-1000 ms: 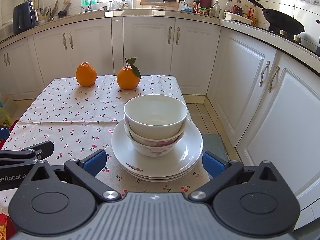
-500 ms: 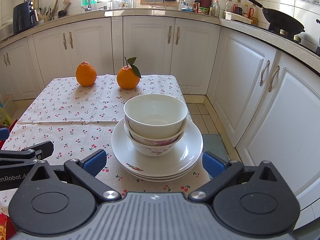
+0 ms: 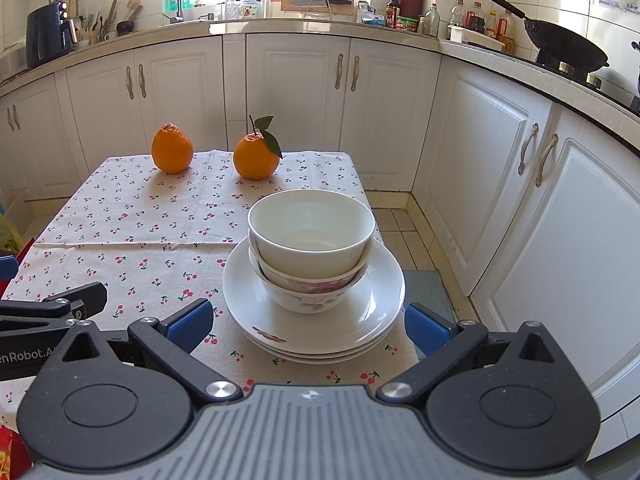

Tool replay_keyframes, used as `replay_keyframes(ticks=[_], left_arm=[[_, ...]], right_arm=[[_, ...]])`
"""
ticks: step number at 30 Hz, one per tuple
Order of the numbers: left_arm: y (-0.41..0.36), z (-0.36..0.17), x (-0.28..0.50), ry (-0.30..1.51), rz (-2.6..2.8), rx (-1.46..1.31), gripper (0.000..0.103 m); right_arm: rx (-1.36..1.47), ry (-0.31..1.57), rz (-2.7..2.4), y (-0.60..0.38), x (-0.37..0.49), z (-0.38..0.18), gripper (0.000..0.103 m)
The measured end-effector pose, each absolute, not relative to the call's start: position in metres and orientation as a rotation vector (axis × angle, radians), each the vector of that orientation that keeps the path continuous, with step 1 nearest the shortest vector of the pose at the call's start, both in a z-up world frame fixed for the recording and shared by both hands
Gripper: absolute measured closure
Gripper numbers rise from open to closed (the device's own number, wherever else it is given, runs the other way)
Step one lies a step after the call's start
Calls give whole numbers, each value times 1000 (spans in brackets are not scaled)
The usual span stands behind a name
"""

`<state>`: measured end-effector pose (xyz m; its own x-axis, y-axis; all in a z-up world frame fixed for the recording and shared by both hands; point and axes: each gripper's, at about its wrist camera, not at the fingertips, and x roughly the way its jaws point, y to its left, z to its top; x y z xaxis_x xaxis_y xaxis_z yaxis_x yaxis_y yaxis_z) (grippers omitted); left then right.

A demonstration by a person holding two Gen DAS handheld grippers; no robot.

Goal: Organize plates and bowls

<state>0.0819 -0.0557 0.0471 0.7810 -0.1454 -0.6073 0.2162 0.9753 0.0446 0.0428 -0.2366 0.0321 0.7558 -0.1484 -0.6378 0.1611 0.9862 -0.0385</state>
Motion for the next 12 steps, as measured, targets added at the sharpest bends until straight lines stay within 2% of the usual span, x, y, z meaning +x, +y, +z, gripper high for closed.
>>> replay_keyframes(ticks=[12], left_arm=[[-56,47,82,649,-196,114,2]], right_arm=[[20,695,-169,-237,43,33,0]])
